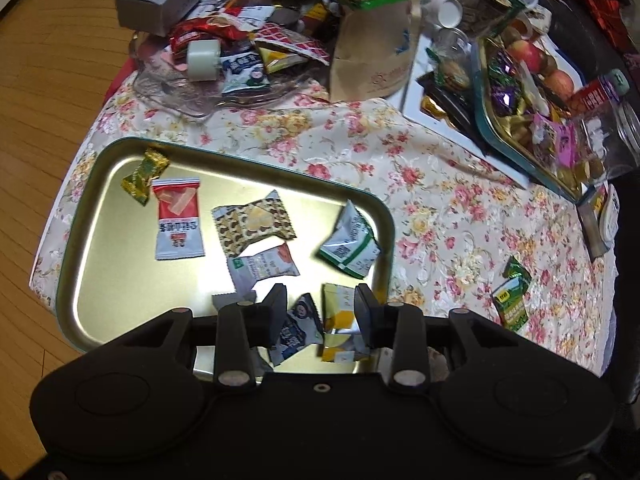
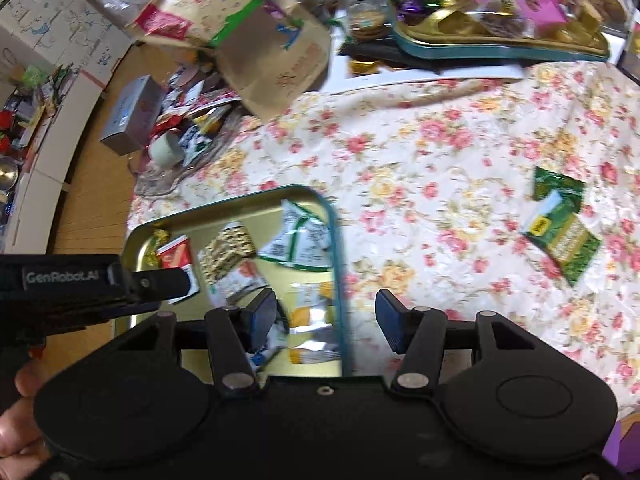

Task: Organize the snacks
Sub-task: 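Move both open tools back to the green pea bag and green foil candy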

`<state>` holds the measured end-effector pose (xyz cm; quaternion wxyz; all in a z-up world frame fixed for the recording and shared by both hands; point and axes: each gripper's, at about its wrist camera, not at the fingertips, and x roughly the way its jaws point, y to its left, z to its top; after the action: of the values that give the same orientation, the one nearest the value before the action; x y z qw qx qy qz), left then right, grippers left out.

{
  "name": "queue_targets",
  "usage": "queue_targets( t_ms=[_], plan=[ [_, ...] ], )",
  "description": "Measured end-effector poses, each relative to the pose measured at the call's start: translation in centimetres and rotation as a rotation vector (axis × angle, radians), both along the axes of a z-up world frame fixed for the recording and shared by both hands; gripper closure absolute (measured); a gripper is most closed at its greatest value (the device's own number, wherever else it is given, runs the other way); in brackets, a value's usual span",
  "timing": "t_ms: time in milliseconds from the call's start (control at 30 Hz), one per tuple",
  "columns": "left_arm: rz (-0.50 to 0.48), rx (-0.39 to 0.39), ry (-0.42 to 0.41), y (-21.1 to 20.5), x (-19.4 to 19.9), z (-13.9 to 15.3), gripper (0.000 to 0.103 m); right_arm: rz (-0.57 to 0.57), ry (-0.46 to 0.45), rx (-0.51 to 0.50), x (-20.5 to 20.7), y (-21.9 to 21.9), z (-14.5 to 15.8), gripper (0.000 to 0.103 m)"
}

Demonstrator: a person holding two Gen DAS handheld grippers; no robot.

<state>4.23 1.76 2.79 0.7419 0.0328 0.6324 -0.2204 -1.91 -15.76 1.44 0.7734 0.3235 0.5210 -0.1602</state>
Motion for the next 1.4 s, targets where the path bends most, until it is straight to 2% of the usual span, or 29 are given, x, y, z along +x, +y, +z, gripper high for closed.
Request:
queue_targets(
  t_ms=[367,967,1233,1400],
  plan=[
    [-0.107,0.013,-0.011,-3.9,-2.5,0.1,0.058,-0.138,0.042,0.022,-4.5,-5.7,-0.6,0.045],
    [-0.262,0.036,-0.016,-11.5,-6.5,-0.4,0.058,-0.271,0.039,0.040,-9.1,-10.6,-1.3,0.045],
    [-0.308,0.056,0.005,-14.5,-7.8,-1.9,0.058,-0.313,0.024,0.052,-10.4,-12.3,-1.6,0.045],
    [-0.303,0.048,0.023,-15.9,-7.5,-2.5,0.058,-0.347,0.027,0.040,-10.9,-13.6,-2.0,0.045]
  ],
)
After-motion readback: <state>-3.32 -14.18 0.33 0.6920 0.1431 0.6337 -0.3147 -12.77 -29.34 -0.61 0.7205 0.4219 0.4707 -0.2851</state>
